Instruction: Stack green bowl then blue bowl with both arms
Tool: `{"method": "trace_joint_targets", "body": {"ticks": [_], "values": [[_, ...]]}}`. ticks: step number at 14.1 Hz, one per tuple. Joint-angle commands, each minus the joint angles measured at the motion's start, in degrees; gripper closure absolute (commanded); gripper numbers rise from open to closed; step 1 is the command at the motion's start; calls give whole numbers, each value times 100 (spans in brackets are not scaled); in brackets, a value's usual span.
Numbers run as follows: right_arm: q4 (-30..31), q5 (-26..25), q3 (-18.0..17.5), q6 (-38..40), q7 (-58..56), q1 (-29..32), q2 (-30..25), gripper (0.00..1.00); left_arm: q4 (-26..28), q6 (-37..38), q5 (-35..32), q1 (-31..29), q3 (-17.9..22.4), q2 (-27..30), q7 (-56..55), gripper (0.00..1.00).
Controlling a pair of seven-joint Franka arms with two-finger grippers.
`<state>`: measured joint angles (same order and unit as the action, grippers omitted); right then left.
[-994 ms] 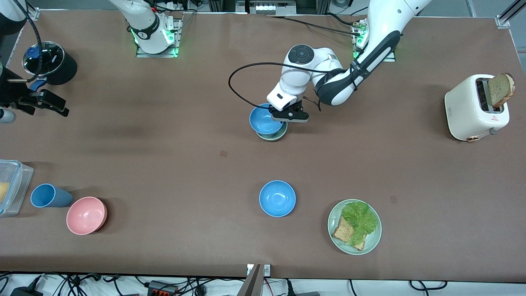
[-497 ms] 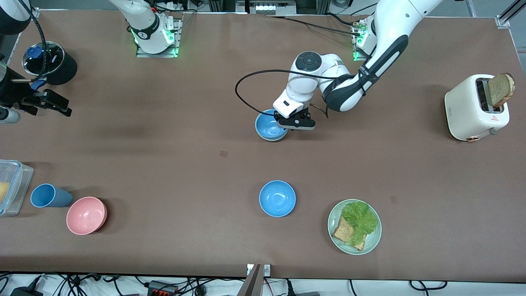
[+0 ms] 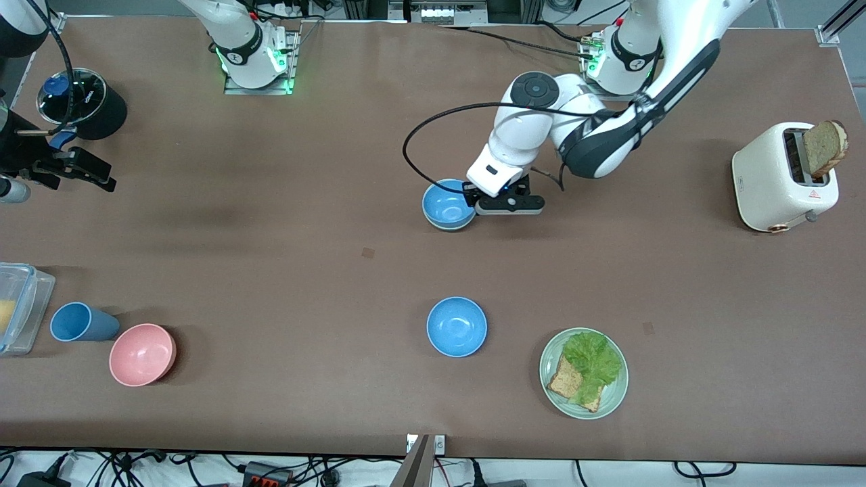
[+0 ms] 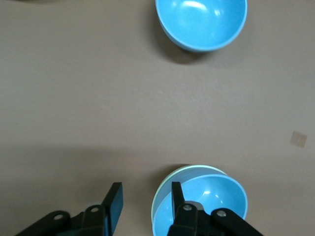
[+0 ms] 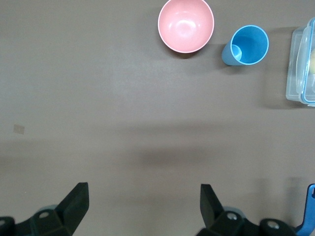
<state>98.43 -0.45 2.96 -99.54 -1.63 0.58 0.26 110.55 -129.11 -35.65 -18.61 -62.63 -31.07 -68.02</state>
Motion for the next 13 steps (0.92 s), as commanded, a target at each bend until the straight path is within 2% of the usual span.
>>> {"method": "trace_joint_targets", "body": {"ticks": [1,3,5,7,8,9,10,11,12,13], "values": [[45,-34,12,-4,5,3,-105,0,-638,876,182,-38,-188,57,105,50],[45,-52,20,13,-65,21,-105,0,-841,1080,330,-273,-258,66,507,49],[54,-78,20,39,-66,12,-105,0,-1218,1395,803,-704,-355,57,1576,44],[54,-87,20,48,-66,12,-105,0,-1465,1581,1636,-986,-111,223,3069,43],[54,-87,20,57,-74,12,-105,0,-1562,1799,2032,-1048,187,468,3554,36],[54,-87,20,57,-75,12,-105,0,-1702,2062,2340,-1022,494,705,4038,17],[62,-87,20,57,-75,12,-105,0,-1860,2387,2361,-1057,584,716,4530,17],[62,-87,20,48,-75,12,-96,0,-2149,2730,2361,-1092,620,673,4970,12],[62,-87,20,48,-92,12,-96,0,-2361,2994,2352,-1093,646,629,5183,0],[62,-87,20,40,-110,21,-96,0,-2484,3145,2370,-1066,795,698,5255,0]]}}
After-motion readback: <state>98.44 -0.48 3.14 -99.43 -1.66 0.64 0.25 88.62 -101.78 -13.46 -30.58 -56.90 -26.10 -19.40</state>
